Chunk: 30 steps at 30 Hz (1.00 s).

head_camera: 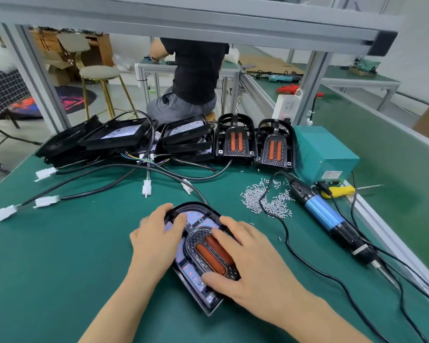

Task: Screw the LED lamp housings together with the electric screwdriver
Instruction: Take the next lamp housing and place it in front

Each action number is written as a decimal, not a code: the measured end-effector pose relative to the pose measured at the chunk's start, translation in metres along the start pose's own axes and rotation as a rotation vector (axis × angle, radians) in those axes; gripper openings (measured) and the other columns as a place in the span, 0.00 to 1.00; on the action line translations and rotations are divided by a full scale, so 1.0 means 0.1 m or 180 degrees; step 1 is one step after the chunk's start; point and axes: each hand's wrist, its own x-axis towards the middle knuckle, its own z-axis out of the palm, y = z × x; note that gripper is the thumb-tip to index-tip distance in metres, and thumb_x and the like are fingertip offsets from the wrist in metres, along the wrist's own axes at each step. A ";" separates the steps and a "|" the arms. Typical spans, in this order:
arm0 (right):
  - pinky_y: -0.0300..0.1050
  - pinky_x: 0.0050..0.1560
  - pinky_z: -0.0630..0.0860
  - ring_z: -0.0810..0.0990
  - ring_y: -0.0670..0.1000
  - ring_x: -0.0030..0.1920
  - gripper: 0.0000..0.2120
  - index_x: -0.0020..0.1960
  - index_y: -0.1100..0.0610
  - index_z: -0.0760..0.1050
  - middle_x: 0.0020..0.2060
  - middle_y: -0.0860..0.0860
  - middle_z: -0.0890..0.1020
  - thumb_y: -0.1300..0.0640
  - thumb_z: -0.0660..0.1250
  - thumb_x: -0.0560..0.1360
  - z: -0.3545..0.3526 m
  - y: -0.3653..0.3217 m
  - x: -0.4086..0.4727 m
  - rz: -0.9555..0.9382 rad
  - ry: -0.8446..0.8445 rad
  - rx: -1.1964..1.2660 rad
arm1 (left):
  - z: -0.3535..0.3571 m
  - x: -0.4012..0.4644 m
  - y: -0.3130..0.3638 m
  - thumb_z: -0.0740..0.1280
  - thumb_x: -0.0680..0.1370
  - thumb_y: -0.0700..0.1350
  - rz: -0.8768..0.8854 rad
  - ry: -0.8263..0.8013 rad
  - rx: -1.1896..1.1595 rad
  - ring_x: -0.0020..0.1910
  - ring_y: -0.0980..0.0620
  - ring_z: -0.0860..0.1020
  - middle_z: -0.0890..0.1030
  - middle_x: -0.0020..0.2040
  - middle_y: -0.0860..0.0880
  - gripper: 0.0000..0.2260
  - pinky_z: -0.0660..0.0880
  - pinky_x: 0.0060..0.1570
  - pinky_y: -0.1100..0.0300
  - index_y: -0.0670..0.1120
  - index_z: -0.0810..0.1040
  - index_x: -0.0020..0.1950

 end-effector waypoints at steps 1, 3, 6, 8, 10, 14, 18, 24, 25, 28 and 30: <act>0.33 0.70 0.41 0.49 0.42 0.72 0.35 0.76 0.46 0.58 0.76 0.40 0.53 0.31 0.57 0.75 -0.04 0.03 0.00 -0.0028 -0.0015 0.0040 | 0.00 -0.01 0.01 0.62 0.78 0.54 0.0042 0.0074 0.0242 0.68 0.49 0.63 0.75 0.58 0.50 0.17 0.53 0.68 0.52 0.52 0.73 0.66; 0.29 0.69 0.40 0.52 0.43 0.74 0.31 0.76 0.46 0.60 0.75 0.42 0.57 0.33 0.55 0.77 -0.15 0.15 0.00 0.0008 0.0083 0.0153 | -0.02 0.00 0.03 0.62 0.78 0.54 0.0059 0.0068 0.0361 0.70 0.50 0.61 0.75 0.62 0.49 0.17 0.52 0.68 0.51 0.52 0.73 0.66; 0.26 0.67 0.49 0.63 0.46 0.69 0.21 0.72 0.53 0.68 0.70 0.47 0.67 0.48 0.59 0.81 -0.38 0.55 -0.02 0.0623 0.0581 0.0149 | -0.05 -0.02 0.06 0.61 0.79 0.53 -0.0012 -0.0123 0.0146 0.68 0.48 0.65 0.76 0.61 0.49 0.16 0.53 0.69 0.51 0.52 0.73 0.66; 0.38 0.65 0.62 0.69 0.51 0.66 0.18 0.70 0.56 0.69 0.67 0.51 0.70 0.56 0.61 0.81 -0.53 0.94 -0.03 0.1349 0.0742 -0.0258 | -0.07 -0.04 0.07 0.62 0.79 0.52 -0.0071 -0.0145 0.0048 0.67 0.46 0.66 0.76 0.61 0.49 0.16 0.54 0.70 0.50 0.52 0.72 0.66; 0.47 0.58 0.69 0.71 0.55 0.63 0.19 0.69 0.58 0.68 0.64 0.54 0.71 0.54 0.62 0.80 -0.64 1.30 -0.02 0.2072 0.0391 -0.0722 | -0.09 -0.04 0.06 0.63 0.79 0.52 -0.0135 -0.0160 -0.0012 0.66 0.46 0.68 0.76 0.63 0.50 0.17 0.58 0.70 0.47 0.52 0.73 0.67; 0.44 0.44 0.70 0.74 0.53 0.50 0.20 0.59 0.56 0.69 0.49 0.52 0.73 0.44 0.67 0.76 -0.65 1.72 0.04 0.2572 -0.0447 -0.0829 | -0.13 -0.03 0.07 0.66 0.78 0.51 -0.0085 -0.0177 -0.0073 0.68 0.47 0.68 0.74 0.67 0.49 0.19 0.61 0.69 0.44 0.50 0.72 0.68; 0.45 0.42 0.72 0.77 0.53 0.44 0.18 0.51 0.56 0.70 0.45 0.52 0.76 0.46 0.71 0.72 -0.67 1.83 0.11 0.2433 -0.0441 -0.0478 | -0.16 -0.06 0.15 0.69 0.75 0.46 0.0274 0.0103 0.0321 0.66 0.45 0.66 0.73 0.66 0.49 0.19 0.58 0.66 0.46 0.50 0.73 0.66; 0.38 0.33 0.70 0.75 0.45 0.33 0.15 0.48 0.49 0.70 0.39 0.49 0.76 0.50 0.73 0.68 -0.88 1.69 -0.02 0.2172 0.0021 0.1242 | -0.17 -0.13 0.56 0.70 0.73 0.40 0.1286 0.0411 -0.0248 0.64 0.58 0.66 0.73 0.56 0.64 0.17 0.62 0.67 0.52 0.59 0.73 0.56; 0.38 0.34 0.70 0.76 0.46 0.35 0.17 0.50 0.49 0.72 0.40 0.49 0.77 0.48 0.73 0.64 -0.91 1.61 -0.02 0.2158 0.0146 0.1728 | -0.13 -0.16 0.66 0.70 0.73 0.40 0.1375 0.0297 -0.0398 0.63 0.59 0.66 0.72 0.55 0.66 0.17 0.65 0.64 0.55 0.60 0.73 0.55; 0.39 0.32 0.74 0.78 0.47 0.32 0.21 0.51 0.53 0.73 0.36 0.50 0.79 0.54 0.71 0.59 -0.95 1.40 -0.01 0.2020 0.0375 0.3033 | 0.06 -0.29 0.90 0.69 0.73 0.44 0.1623 -0.0151 -0.0572 0.59 0.62 0.69 0.71 0.54 0.69 0.15 0.66 0.60 0.63 0.58 0.75 0.57; 0.41 0.30 0.76 0.79 0.50 0.31 0.18 0.49 0.56 0.72 0.33 0.50 0.80 0.57 0.71 0.61 -0.95 1.25 0.02 0.1838 0.0518 0.3679 | 0.21 -0.40 1.04 0.69 0.72 0.50 0.1765 -0.0608 -0.0533 0.58 0.68 0.67 0.71 0.54 0.68 0.17 0.60 0.57 0.77 0.58 0.74 0.60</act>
